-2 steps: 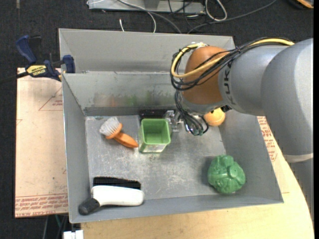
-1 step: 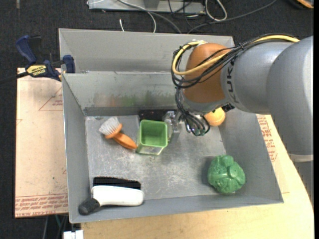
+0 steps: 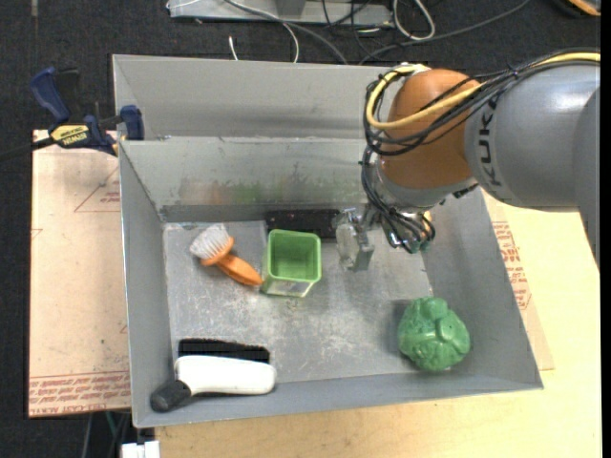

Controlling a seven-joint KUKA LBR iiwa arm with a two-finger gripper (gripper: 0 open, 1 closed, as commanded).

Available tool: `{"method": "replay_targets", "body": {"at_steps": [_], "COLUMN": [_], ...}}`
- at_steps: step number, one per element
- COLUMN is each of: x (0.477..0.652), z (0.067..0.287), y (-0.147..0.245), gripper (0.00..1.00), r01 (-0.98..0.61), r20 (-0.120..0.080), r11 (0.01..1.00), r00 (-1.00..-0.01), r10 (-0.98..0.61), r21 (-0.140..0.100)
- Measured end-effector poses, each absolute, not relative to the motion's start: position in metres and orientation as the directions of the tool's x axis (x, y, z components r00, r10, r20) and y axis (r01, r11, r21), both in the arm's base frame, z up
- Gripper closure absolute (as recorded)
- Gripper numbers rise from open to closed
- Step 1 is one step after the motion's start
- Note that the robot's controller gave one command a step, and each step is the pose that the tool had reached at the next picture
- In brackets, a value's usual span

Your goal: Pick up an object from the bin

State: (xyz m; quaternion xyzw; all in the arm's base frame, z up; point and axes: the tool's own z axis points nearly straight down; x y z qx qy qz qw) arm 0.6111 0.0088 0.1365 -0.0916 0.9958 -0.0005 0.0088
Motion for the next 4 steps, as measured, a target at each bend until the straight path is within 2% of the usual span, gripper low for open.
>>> {"method": "replay_targets", "body": {"at_steps": [1, 2, 3, 4], "x": [0.65, 0.647, 0.637, 0.636], "z": [0.085, 0.073, 0.085, 0.128], "y": [0.049, 0.053, 0.054, 0.058], "gripper": [1.0, 1.0, 1.0, 1.0], "r01": [-0.138, -0.155, -0.153, -0.143], "r20": [-0.032, -0.043, -0.026, -0.035], "r11": [0.99, 0.988, 0.988, 0.99], "r00": [-0.99, -0.987, -0.988, -0.989], "r10": [-0.138, -0.155, -0.153, -0.143], "r21": [-0.001, -0.003, -0.004, -0.003]}}
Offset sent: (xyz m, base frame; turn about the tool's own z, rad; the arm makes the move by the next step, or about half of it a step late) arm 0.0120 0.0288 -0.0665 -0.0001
